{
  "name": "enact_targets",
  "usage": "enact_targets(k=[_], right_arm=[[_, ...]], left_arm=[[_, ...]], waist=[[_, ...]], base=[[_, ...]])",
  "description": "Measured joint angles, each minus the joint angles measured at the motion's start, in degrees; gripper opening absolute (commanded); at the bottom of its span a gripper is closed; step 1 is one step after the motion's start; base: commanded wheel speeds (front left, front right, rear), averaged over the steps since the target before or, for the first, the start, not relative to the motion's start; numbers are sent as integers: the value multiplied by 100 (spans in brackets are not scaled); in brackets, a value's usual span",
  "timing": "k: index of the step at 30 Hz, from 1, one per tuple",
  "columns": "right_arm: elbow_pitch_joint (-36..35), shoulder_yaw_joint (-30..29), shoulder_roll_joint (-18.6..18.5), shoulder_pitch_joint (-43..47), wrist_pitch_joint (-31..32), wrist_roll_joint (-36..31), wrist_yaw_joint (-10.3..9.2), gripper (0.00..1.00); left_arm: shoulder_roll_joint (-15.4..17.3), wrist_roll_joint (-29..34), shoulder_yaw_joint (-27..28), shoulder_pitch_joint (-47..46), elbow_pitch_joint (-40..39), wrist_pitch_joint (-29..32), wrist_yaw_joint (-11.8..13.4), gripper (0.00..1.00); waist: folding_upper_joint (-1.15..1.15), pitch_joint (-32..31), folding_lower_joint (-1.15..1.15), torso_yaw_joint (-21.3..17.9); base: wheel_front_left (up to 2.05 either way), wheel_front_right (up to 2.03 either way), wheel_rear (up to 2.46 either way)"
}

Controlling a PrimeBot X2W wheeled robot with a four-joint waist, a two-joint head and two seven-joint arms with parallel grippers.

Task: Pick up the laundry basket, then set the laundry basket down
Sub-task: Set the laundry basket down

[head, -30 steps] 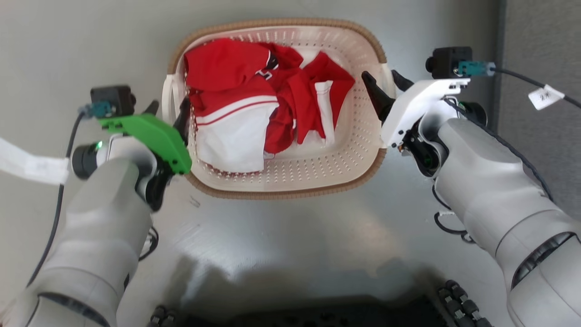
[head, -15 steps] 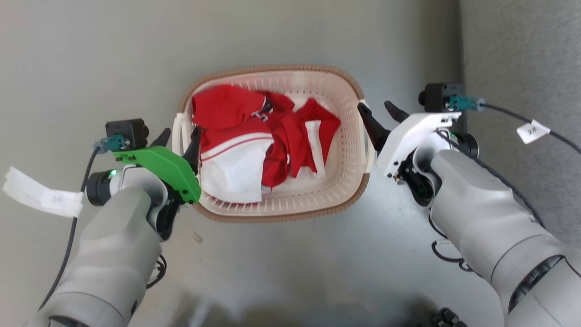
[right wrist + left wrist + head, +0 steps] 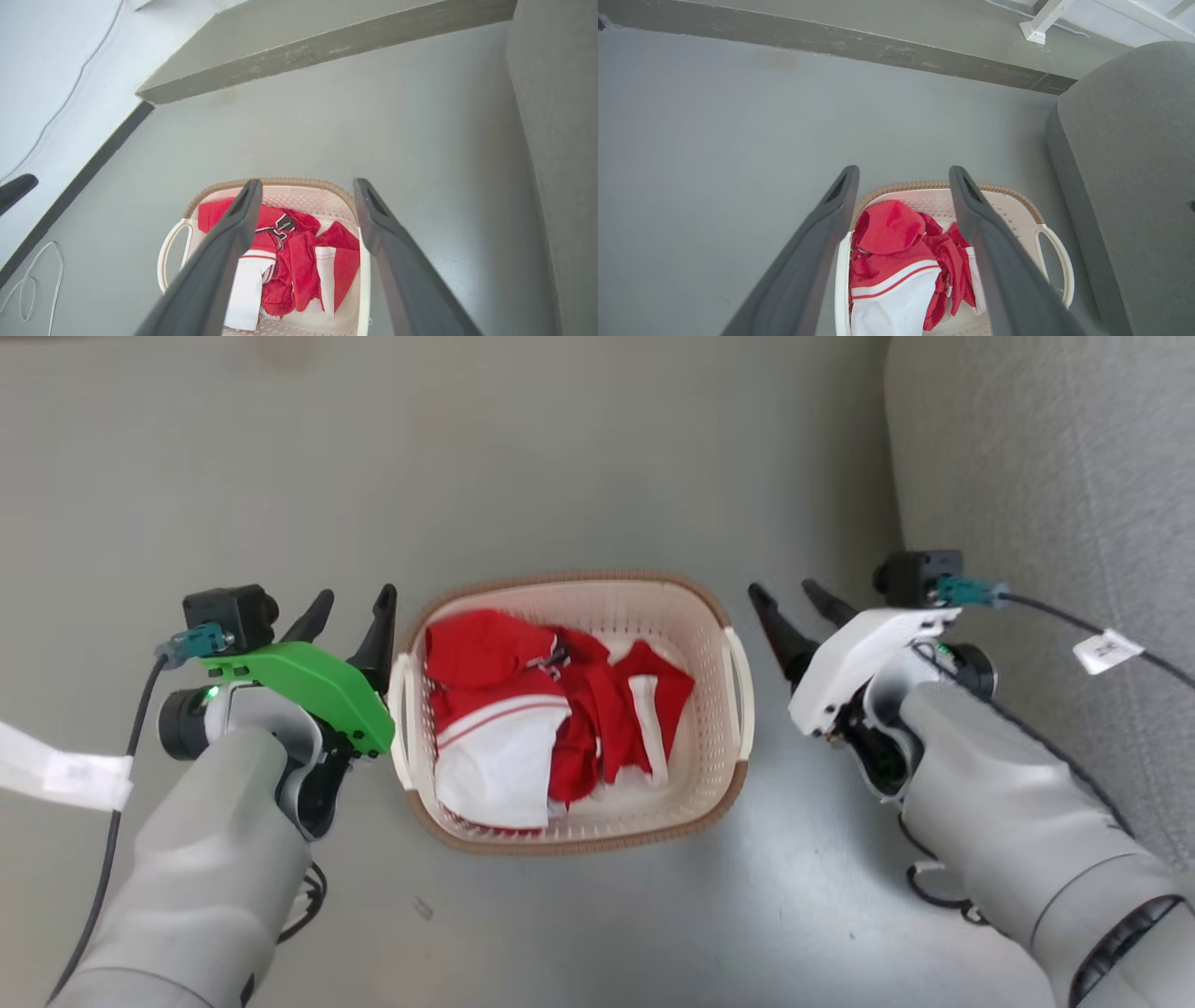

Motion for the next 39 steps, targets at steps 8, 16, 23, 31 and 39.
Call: enact_targets(k=[8, 16, 23, 31, 39], right_arm=[[-570, -537, -231, 160, -1, -428, -1, 100], [-1122, -975, -253, 919, -1, -802, -66, 100], [-1767, -1432, -319, 1278, -1, -1138, -247, 100], [-2639, -1782, -520, 1690, -12, -1914, -593, 100], [-3405, -2234, -526, 2290, -16, -2428, -828, 100]], left_arm=[[81, 283, 465, 618, -549, 1, 0, 100], [220, 608, 961, 1339, -1057, 1, 8, 100], [274, 921, 1281, 1807, -1705, 1, 90, 100], [301, 1317, 1948, 2224, -2683, 0, 260, 100], [207, 1670, 2216, 2934, -3275, 0, 355, 100]], waist=[[0, -659, 0, 36], [0, -1320, 0, 32], [0, -1852, 0, -6], [0, -2218, 0, -44], [0, -2297, 0, -74]], base=[[0, 0, 0], [0, 0, 0], [0, 0, 0], [0, 0, 0], [0, 0, 0]])
